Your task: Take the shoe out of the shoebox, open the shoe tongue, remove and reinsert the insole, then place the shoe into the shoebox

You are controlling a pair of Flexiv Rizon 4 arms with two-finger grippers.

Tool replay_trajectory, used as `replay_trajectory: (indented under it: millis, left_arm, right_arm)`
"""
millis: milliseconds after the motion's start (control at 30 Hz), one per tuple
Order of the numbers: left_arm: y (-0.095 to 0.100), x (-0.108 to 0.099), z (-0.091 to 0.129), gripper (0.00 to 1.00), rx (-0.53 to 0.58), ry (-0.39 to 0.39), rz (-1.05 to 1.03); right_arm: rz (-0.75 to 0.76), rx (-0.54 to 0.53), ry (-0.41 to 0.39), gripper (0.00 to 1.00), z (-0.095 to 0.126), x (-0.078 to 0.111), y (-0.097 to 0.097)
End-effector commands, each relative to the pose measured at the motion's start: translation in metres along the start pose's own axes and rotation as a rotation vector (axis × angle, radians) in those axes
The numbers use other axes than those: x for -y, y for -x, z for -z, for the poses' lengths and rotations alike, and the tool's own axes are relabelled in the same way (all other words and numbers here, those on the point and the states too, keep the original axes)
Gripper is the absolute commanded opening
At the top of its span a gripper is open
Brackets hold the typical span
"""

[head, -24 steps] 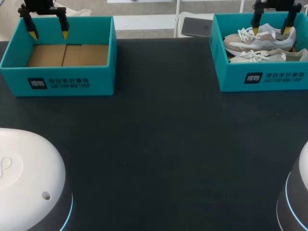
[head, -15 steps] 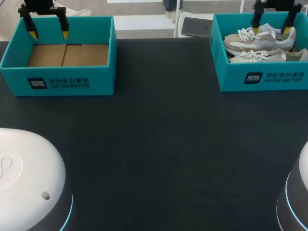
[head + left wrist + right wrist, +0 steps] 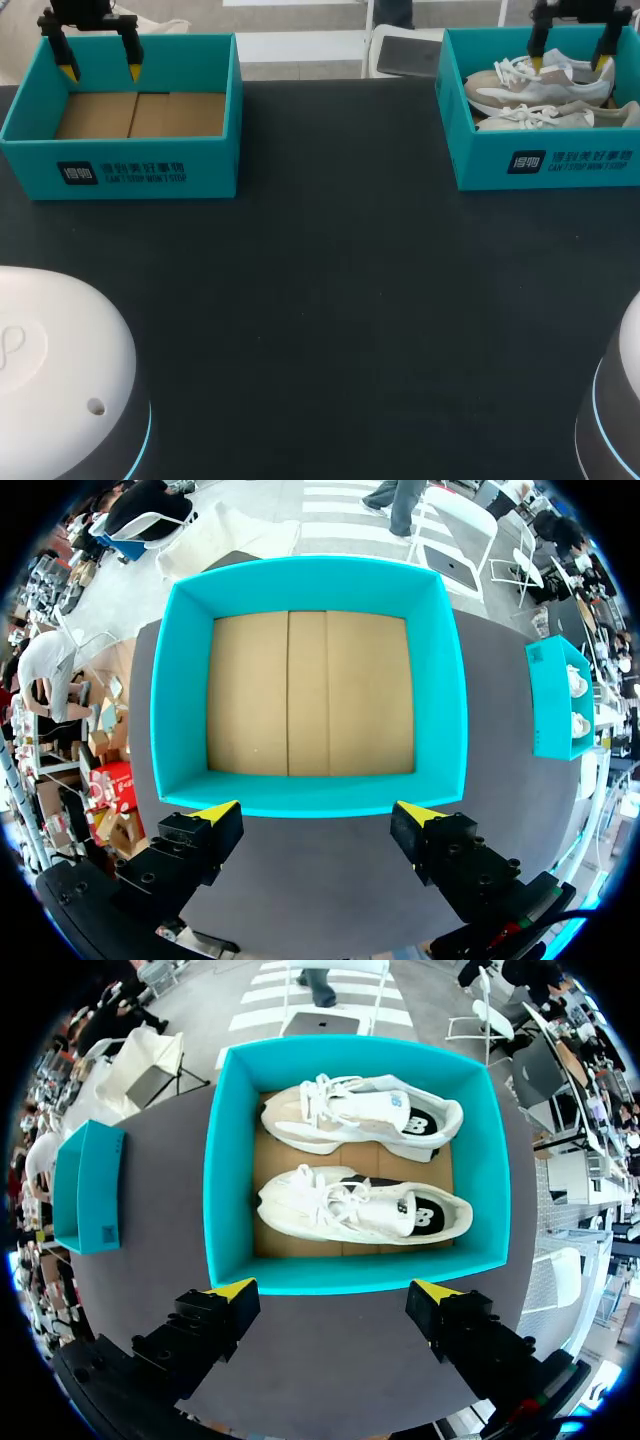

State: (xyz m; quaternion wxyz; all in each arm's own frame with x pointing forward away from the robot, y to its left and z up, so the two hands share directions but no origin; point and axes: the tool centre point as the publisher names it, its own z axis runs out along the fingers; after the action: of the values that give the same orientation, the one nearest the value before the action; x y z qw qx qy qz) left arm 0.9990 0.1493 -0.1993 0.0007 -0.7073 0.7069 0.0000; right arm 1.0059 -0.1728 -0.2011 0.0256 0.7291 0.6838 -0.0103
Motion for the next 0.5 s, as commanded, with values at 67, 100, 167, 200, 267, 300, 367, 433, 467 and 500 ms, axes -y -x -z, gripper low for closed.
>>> replay_trajectory:
  millis: [67, 100, 167, 200, 267, 300, 367, 433, 467, 500]
  left_arm:
    - [0.0, 0.0, 0.0, 1.0, 0.0, 0.0, 0.0]
    - [0.0, 0.0, 0.0, 1.0, 0.0, 0.0, 0.0]
    - [0.0, 0.0, 0.0, 1.0, 0.0, 0.0, 0.0]
    - [0.0, 0.0, 0.0, 1.0, 0.0, 0.0, 0.0]
    - [0.0, 0.0, 0.0, 1.0, 0.0, 0.0, 0.0]
    - [0.0, 0.0, 0.0, 1.0, 0.0, 0.0, 0.0]
    - [0.0, 0.0, 0.0, 1.0, 0.0, 0.0, 0.0]
    - [0.0, 0.0, 0.0, 1.0, 0.0, 0.0, 0.0]
    - [0.0, 0.0, 0.0, 1.0, 0.0, 0.0, 0.0]
    - [0.0, 0.0, 0.0, 1.0, 0.0, 0.0, 0.0]
  right_arm:
    - [-0.039, 0.046, 0.042, 1.0, -0.002, 0.012, 0.051]
    - [-0.054, 0.05, 0.049, 1.0, -0.004, 0.011, 0.061]
    - [-0.069, 0.077, 0.044, 1.0, -0.009, 0.009, 0.076]
    - [-0.074, 0.104, 0.056, 1.0, -0.013, 0.008, 0.082]
    - [-0.102, 0.101, 0.047, 1.0, -0.021, 0.004, 0.093]
    - [-0.107, 0.102, 0.045, 1.0, -0.029, 0.002, 0.099]
    - [-0.133, 0.094, 0.045, 1.0, -0.043, -0.004, 0.107]
    - [-0.153, 0.101, 0.046, 1.0, -0.059, -0.009, 0.113]
    - [-0.156, 0.103, 0.046, 1.0, -0.063, -0.011, 0.114]
    - [-0.163, 0.098, 0.054, 1.0, -0.069, -0.014, 0.115]
